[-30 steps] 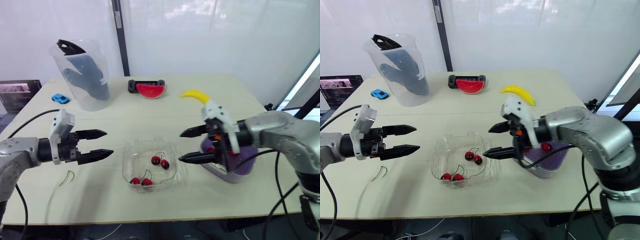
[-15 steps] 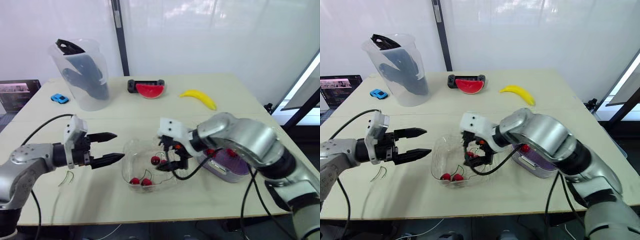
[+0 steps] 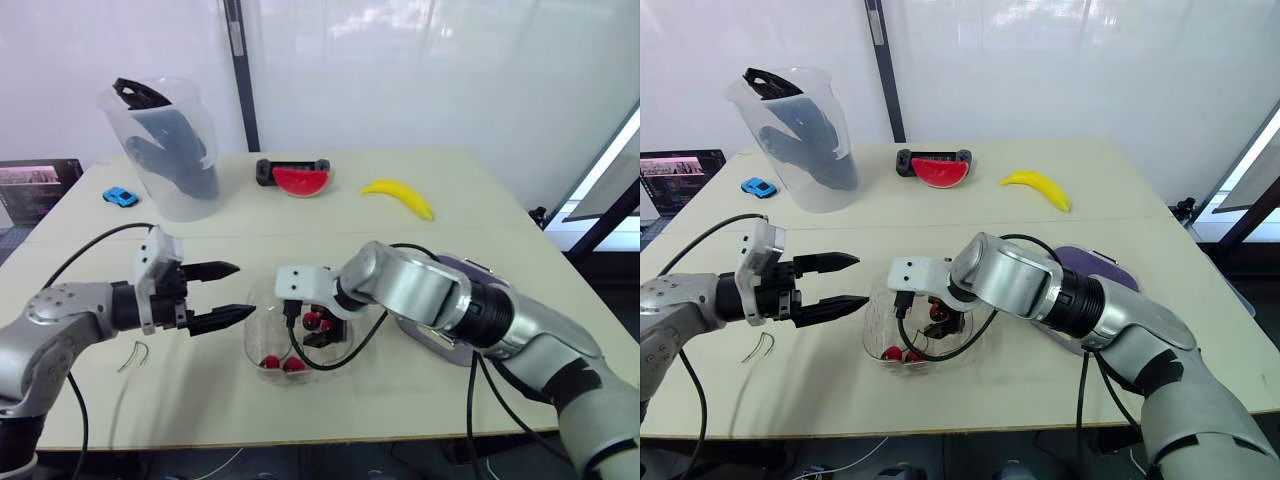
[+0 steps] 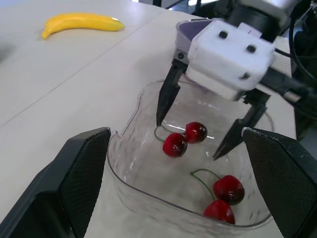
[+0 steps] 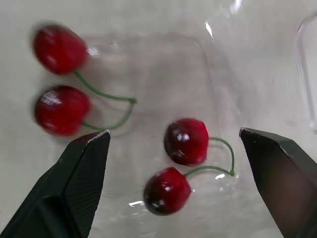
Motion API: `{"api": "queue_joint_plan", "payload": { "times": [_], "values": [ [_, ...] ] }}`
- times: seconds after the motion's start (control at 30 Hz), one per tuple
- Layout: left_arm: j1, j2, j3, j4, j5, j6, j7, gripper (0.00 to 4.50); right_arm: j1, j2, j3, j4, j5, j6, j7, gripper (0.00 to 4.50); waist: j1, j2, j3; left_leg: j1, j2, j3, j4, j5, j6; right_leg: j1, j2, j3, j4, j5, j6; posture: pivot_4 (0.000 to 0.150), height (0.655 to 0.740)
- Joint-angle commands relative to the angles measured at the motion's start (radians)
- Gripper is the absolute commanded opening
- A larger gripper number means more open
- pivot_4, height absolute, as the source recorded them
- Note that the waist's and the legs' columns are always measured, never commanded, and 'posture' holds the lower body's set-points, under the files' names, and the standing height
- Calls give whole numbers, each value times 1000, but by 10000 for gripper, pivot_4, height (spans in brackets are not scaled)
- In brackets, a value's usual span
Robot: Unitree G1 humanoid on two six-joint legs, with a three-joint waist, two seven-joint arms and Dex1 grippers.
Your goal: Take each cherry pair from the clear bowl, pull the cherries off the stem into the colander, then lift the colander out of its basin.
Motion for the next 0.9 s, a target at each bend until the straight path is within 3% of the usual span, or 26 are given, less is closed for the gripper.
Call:
{"api": "queue_joint_plan", "payload": {
  "times": [0.03, 0.13, 0.2, 0.63, 0.73, 0.77, 0.9],
  "values": [
    [0, 11, 8, -35, 3, -7, 4, 44678, -4, 27, -11, 12, -39, -19, -2, 45000, 0, 0, 0, 0, 0, 0, 0, 0, 0, 0, 0, 0, 0, 0, 0, 1500, 7400],
    [2, 13, 7, -34, 7, -8, 4, 45000, 8, 42, -9, 29, -58, -19, -1, 36004, 0, 0, 0, 0, 0, 0, 0, 0, 0, 0, 0, 0, 1, 0, 0, 1500, 7400],
    [13, 15, 4, -23, 22, -21, -4, 45000, 11, 53, -11, 30, -62, -7, 4, 26428, 0, 0, 0, 0, 0, 0, 0, 0, 0, 0, 0, 0, 1, 0, 0, 1500, 7400],
    [30, 12, -7, -6, 72, -49, -22, 45000, 37, 69, -7, 36, -94, 16, 17, 26428, 0, 0, 0, 0, 0, 0, 0, 0, 0, 0, 0, 0, 1, 0, 0, 1500, 7400],
    [35, 15, -7, -8, 76, -50, -25, 45000, 46, 71, -10, 36, -101, 23, 8, 18917, 0, 0, 0, 0, 0, 0, 0, 0, 0, 0, 0, 0, 1, 0, 0, 1500, 7400],
    [35, 15, -7, -7, 77, -51, -25, 45000, 49, 71, -9, 34, -103, 26, 6, 14272, 0, 0, 0, 0, 0, 0, 0, 0, 0, 0, 0, 0, 1, 0, 0, 1500, 7400],
    [30, 11, -12, 1, 86, -54, -26, 45000, 51, 72, -14, 23, -114, 22, -2, 14272, 1, 0, 0, 0, 0, 0, 0, 0, 0, 0, 0, 0, 1, 0, 0, 1500, 7400]
  ]
}}
